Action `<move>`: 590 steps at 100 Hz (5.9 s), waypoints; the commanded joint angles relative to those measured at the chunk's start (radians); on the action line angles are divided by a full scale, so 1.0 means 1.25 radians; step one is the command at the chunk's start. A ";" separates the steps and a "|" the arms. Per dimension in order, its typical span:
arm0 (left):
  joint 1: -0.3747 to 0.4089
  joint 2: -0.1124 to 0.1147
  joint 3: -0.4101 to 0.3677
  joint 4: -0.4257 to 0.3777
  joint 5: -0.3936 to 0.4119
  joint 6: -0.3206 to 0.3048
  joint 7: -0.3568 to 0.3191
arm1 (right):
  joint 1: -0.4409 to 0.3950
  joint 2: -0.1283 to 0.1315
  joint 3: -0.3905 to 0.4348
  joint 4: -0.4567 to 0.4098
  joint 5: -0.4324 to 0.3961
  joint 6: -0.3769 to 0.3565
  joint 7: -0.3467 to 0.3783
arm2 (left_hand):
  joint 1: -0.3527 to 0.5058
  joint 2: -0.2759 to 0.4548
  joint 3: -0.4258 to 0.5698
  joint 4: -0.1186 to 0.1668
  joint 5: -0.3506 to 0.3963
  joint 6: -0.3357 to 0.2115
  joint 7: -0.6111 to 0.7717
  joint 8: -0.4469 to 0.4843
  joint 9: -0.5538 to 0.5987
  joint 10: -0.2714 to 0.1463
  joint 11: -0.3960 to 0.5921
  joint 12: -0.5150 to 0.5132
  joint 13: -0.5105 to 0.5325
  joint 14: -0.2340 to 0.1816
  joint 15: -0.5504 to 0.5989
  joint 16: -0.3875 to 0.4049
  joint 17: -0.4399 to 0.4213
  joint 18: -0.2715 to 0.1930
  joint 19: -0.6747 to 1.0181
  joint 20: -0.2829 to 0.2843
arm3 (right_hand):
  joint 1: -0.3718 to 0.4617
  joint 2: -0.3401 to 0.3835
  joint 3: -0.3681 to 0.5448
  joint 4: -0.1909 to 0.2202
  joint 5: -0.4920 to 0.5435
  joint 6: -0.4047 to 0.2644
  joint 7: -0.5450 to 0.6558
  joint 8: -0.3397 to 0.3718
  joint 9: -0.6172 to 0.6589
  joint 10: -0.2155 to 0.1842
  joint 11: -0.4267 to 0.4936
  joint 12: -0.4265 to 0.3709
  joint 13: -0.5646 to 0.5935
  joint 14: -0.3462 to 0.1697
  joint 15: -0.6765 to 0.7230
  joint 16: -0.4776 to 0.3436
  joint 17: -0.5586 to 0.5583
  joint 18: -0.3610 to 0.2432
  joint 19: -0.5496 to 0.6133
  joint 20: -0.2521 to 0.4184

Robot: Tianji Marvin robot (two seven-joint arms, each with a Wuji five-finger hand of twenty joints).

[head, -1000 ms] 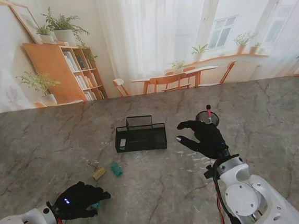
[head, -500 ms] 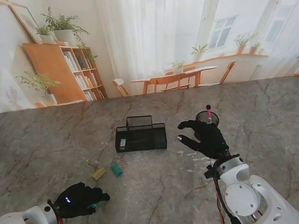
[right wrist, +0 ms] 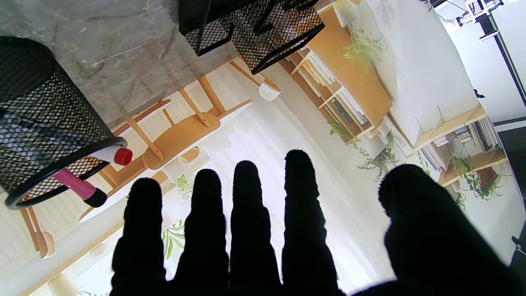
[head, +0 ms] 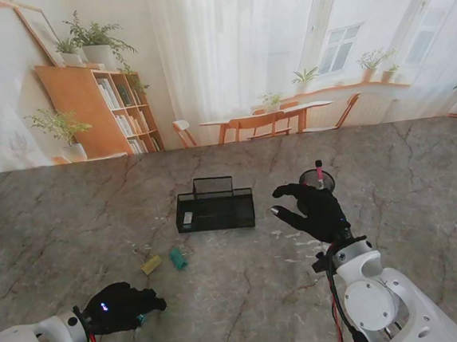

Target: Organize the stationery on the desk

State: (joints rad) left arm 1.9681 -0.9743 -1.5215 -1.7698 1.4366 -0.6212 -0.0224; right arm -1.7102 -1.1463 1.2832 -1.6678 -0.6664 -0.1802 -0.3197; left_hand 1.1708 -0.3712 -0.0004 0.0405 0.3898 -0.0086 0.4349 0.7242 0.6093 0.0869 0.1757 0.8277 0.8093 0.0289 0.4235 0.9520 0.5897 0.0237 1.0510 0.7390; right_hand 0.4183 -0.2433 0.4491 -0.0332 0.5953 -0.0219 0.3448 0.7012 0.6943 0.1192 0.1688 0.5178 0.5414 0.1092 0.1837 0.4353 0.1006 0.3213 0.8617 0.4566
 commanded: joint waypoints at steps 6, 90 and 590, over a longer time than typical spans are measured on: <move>0.010 0.002 0.006 0.028 0.002 0.003 -0.009 | -0.005 -0.002 0.001 -0.002 0.004 0.003 0.006 | 0.096 -0.023 0.115 -0.075 0.050 -0.018 0.090 0.010 0.163 -0.065 0.061 0.080 0.047 -0.034 0.005 0.025 0.040 -0.052 0.031 -0.001 | 0.004 0.023 -0.018 -0.004 0.011 -0.006 0.004 0.017 -0.001 0.001 0.011 0.011 0.002 -0.008 0.000 0.010 -0.009 -0.012 0.011 0.019; -0.014 -0.017 -0.024 -0.003 -0.066 -0.026 0.073 | -0.007 -0.004 0.003 -0.004 0.012 0.002 0.001 | 0.096 0.008 0.071 -0.061 0.184 -0.053 0.348 -0.170 0.309 -0.080 0.026 0.007 0.100 -0.007 0.096 -0.022 0.159 -0.079 -0.024 0.034 | 0.009 0.032 -0.027 -0.004 0.011 -0.006 0.005 0.016 0.000 0.000 0.011 0.012 0.001 -0.008 0.000 0.010 -0.008 -0.011 0.012 0.018; -0.300 -0.009 0.267 0.084 -0.159 0.126 -0.137 | -0.007 -0.026 0.012 0.013 0.096 0.004 -0.044 | -0.315 0.249 -0.026 -0.061 -0.101 0.065 -0.269 -0.144 -0.177 0.063 -0.066 -0.357 -0.376 0.163 -0.180 -0.428 -0.458 0.215 -0.263 -0.041 | 0.021 0.062 -0.058 -0.002 0.029 -0.007 0.010 0.010 0.009 0.002 0.009 0.008 0.006 -0.008 -0.005 0.011 -0.010 -0.016 0.005 0.017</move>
State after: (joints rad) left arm 1.5938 -0.9889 -1.1935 -1.6745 1.2376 -0.4633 -0.1828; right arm -1.7186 -1.1753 1.2983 -1.6555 -0.5545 -0.1708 -0.3868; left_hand 0.7764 -0.0922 -0.0158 0.0425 0.2545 0.0672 0.0989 0.5259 0.3824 0.1470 0.0931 0.3579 0.3263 0.2167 0.1857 0.4038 0.0180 0.3084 0.7013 0.6530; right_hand 0.4384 -0.1913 0.3998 -0.0332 0.6309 -0.0219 0.3459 0.7016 0.7069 0.1233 0.1691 0.5179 0.5414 0.1092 0.1838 0.4410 0.0991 0.3173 0.8618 0.4567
